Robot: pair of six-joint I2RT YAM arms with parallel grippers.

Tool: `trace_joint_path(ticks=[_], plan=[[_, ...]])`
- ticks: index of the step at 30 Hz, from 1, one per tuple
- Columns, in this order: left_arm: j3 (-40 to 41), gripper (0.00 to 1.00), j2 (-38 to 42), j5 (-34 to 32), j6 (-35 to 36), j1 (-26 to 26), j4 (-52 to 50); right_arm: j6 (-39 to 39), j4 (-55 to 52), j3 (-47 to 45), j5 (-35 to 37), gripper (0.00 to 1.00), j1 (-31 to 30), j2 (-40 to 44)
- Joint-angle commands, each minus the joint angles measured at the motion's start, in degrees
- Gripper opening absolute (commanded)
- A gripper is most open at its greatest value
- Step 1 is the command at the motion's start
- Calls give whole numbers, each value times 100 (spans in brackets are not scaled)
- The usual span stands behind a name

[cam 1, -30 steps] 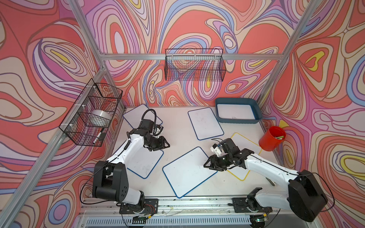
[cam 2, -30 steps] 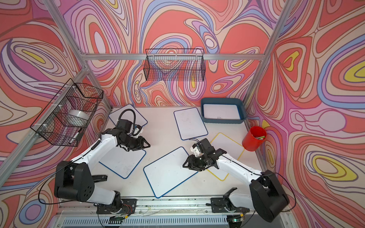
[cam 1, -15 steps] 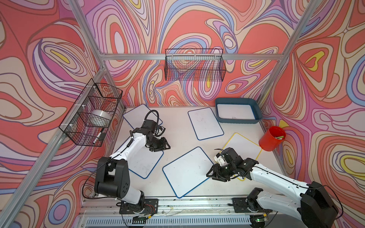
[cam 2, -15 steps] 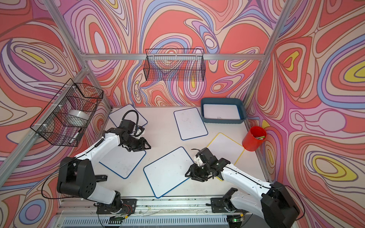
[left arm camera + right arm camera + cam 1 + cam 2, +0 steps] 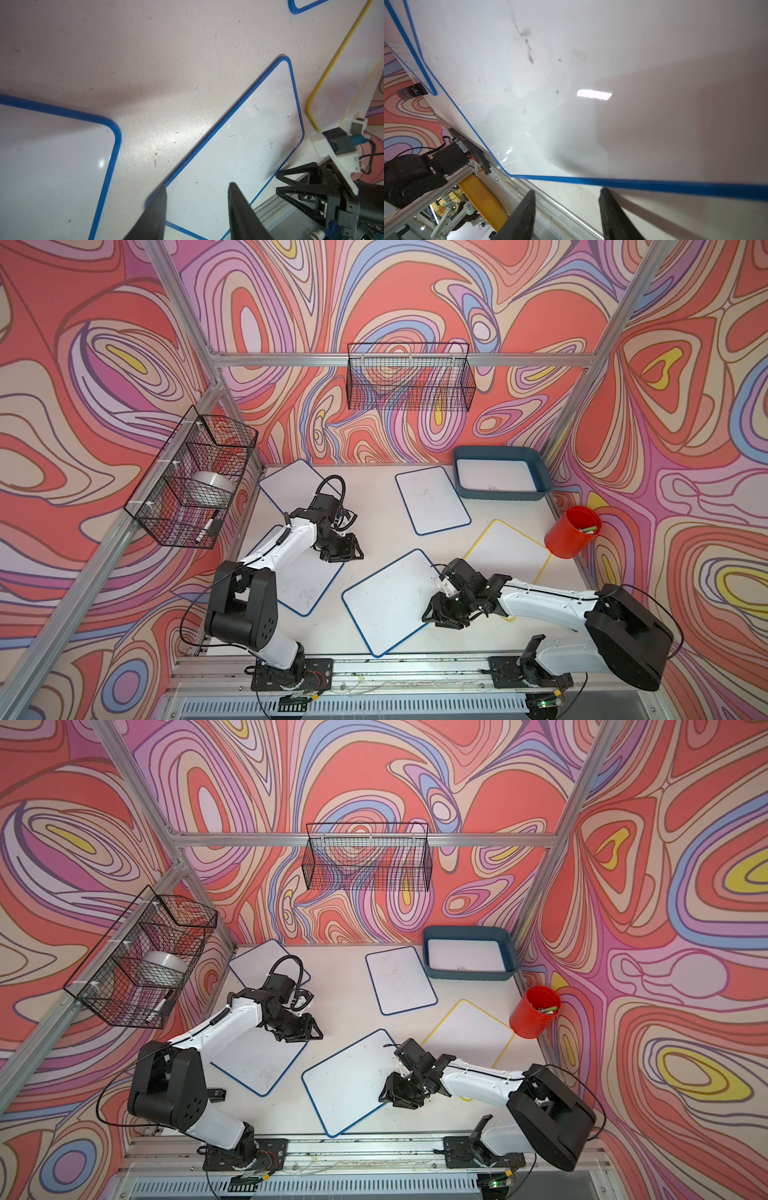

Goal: Put the whiteboard into the storage box
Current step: Move the whiteboard to the center of the board.

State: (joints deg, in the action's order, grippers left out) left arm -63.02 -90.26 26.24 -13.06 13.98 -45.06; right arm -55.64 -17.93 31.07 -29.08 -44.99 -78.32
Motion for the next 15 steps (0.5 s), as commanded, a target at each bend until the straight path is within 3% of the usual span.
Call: trace_joint_path(ticks=[1, 9, 15], plan=[[-151, 45, -55, -115, 146, 46, -283, 65, 188, 105, 299, 53, -45, -266], [-184, 45, -292, -154, 139, 52, -345, 170, 862, 507, 702, 53, -37, -997], [-245, 45, -466, -153, 163, 139, -416, 728, 715, 1116, 1179, 53, -29, -1583]])
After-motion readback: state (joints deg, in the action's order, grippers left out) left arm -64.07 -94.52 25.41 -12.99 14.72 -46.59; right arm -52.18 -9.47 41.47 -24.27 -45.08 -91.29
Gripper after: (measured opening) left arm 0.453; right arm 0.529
